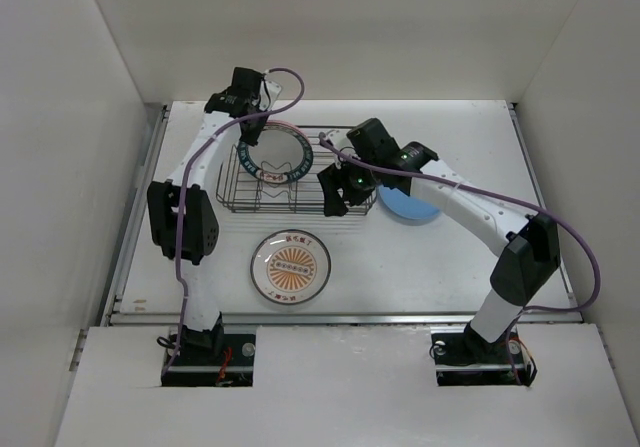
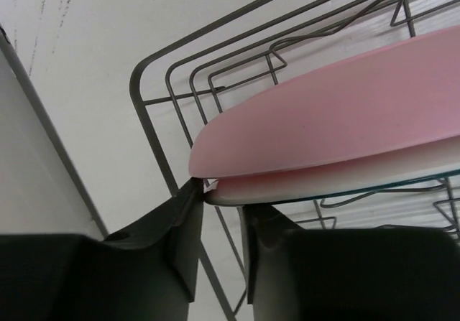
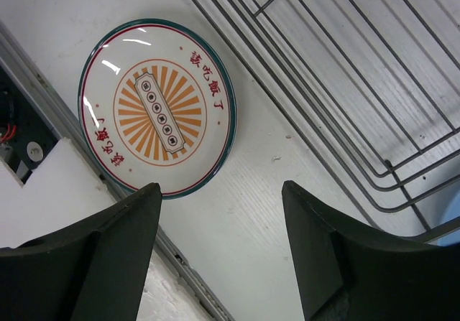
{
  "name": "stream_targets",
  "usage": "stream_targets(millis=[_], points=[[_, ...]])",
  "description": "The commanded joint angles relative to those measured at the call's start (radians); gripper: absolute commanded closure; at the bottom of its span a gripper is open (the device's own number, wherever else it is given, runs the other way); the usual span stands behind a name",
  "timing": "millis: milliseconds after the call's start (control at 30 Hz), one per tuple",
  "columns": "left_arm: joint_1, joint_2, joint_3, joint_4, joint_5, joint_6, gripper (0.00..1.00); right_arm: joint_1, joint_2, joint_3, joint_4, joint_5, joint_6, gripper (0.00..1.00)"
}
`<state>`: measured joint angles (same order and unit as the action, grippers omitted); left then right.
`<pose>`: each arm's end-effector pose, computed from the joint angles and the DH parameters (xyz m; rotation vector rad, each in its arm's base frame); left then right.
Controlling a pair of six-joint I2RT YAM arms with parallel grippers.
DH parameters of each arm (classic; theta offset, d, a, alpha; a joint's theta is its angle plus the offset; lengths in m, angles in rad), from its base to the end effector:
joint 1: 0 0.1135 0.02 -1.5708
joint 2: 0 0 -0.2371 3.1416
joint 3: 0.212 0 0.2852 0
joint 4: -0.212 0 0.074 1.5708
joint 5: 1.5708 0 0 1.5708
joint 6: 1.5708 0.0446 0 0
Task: Unload the plates from the dish rack
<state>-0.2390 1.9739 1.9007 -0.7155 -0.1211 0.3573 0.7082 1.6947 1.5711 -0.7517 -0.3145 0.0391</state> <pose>0.4665 -0.1081 0.2871 0.6370 2.2736 0.2004 0.3009 0.2759 0.2846 -0.9625 2.3287 0.7042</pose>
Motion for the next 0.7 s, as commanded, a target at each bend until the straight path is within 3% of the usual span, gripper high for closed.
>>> stream_targets(millis=[0, 67, 233, 467, 667], points=[[-0.002, 0.0, 0.035, 0.022, 0.031, -0.014, 0.85, 0.005, -0.009, 0.003, 0.022, -0.018, 0.01, 0.26], [-0.002, 0.0, 0.025, 0.031, 0.011, -0.004, 0.99, 0.005, 0.0, 0.003, 0.022, -0.018, 0.019, 0.26], [0.012, -0.032, -0.032, 0.12, -0.106, 0.031, 1.0, 0.005, 0.01, 0.013, 0.012, -0.028, 0.019, 0.26], [0.052, -0.135, -0.067, 0.097, 0.08, 0.055, 1.0, 0.005, 0.028, 0.065, 0.012, -0.037, 0.019, 0.26], [0.052, -0.179, -0.043, 0.064, 0.167, 0.055, 1.0, -0.03, 0.005, 0.168, 0.119, 0.032, 0.031, 0.22]])
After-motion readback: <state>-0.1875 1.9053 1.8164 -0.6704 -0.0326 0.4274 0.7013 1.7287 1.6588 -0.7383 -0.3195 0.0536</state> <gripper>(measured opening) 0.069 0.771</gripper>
